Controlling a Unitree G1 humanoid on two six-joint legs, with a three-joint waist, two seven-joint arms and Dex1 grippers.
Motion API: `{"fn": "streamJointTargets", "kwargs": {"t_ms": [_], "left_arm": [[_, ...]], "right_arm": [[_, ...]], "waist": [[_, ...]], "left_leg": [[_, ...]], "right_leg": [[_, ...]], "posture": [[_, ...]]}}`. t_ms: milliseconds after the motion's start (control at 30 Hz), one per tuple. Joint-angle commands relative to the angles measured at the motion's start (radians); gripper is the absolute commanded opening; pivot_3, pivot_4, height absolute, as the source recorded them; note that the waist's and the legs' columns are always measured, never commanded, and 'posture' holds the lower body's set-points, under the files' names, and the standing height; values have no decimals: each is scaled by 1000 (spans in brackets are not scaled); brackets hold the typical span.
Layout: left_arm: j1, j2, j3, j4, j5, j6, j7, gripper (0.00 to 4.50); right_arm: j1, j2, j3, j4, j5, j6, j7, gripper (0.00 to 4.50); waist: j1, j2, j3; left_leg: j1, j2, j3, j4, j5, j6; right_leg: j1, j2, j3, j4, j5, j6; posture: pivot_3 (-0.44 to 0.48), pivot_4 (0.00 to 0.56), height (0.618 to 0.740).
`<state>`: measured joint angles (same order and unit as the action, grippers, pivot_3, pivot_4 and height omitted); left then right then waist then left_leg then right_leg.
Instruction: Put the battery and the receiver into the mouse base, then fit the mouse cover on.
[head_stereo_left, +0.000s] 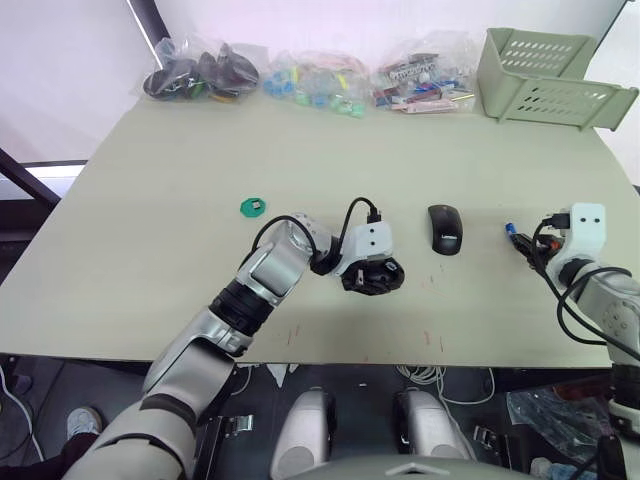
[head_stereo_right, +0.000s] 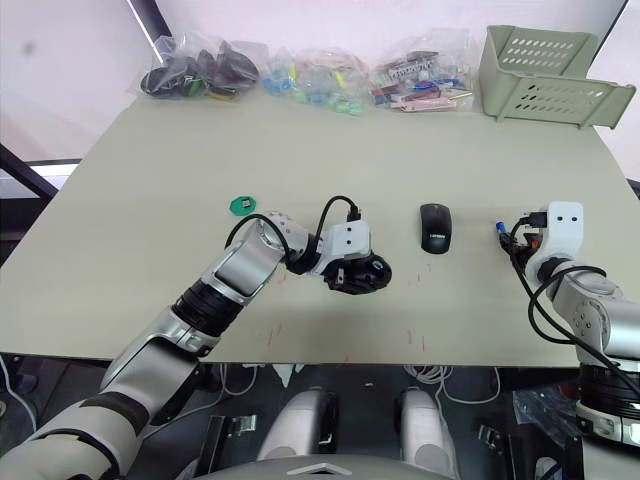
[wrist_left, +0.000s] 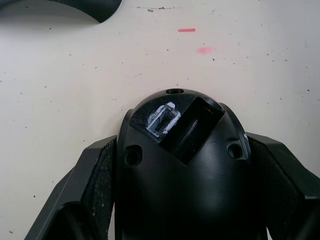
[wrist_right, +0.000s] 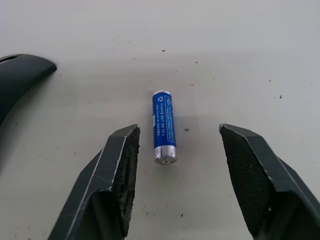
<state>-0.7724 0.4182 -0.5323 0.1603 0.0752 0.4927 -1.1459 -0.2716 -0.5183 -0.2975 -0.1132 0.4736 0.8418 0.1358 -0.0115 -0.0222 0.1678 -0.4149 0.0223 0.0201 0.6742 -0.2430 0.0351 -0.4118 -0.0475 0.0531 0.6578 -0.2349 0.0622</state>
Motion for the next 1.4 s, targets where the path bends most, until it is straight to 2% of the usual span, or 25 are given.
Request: {"fn": "streamJointTargets", "kwargs": {"t_ms": [33,433,500,633,667,900,1033,1133,1200,1300,1400], "left_arm": [[19,-10,-25,11,22,8,11,3161],[23,-13,-29,13,30,-4,19,3161],[24,-14,-30,15,31,-8,20,3161],[26,-17,-32,13,30,-8,21,3161],[26,-17,-32,12,30,-9,21,3161],[29,-15,-32,6,29,-7,21,3161],[28,-14,-32,7,30,-7,19,3161],[28,-14,-34,9,30,-8,15,3161],[26,-14,-35,13,31,-10,14,3161],[23,-12,-36,20,32,-13,11,3161],[23,-12,-37,18,32,-10,8,3161]], "right_arm": [[-22,13,5,5,-42,-37,-12,2638],[-38,42,34,33,-120,-46,-7,2638],[-32,46,38,31,-127,-44,-2,2095],[-22,56,37,21,-136,-47,1,307],[-21,57,37,19,-139,-49,3,41],[18,-21,56,-74,-147,-54,101,42],[44,-135,3,-316,96,201,283,42],[5,-178,-42,-419,290,447,326,42],[-45,-244,-9,-472,342,590,336,42],[-147,-213,-7,-499,443,746,344,42],[-200,-161,47,-478,491,772,306,42]], "waist": [[0,0,0],[1,1,0],[1,0,0],[1,1,0],[1,1,0],[2,1,0],[1,3,0],[1,3,0],[1,3,0],[0,3,0],[3,2,0]], "left_leg": [[0,0,0,0,0,0],[0,0,0,0,0,0],[0,0,0,0,0,0],[0,0,0,0,0,0],[0,0,0,0,0,0],[0,0,0,0,0,0],[-1,0,-1,0,0,0],[0,0,-3,0,0,0],[0,0,-3,0,0,0],[0,0,-4,0,0,0],[-1,0,-5,0,0,0]], "right_leg": [[0,0,0,0,0,0],[0,0,0,0,0,0],[0,0,0,0,0,0],[0,0,0,0,0,0],[0,0,0,0,0,0],[0,0,0,0,0,0],[0,0,0,0,0,0],[1,0,-1,0,0,0],[1,0,-1,0,0,0],[1,0,0,-1,-1,-2],[1,0,-1,-1,-1,-1]], "posture": [[0,150,740],[0,150,740],[0,150,740],[0,150,740],[0,150,740],[0,150,740],[0,150,740],[0,150,740],[0,150,740],[0,150,740],[0,150,740]]}}
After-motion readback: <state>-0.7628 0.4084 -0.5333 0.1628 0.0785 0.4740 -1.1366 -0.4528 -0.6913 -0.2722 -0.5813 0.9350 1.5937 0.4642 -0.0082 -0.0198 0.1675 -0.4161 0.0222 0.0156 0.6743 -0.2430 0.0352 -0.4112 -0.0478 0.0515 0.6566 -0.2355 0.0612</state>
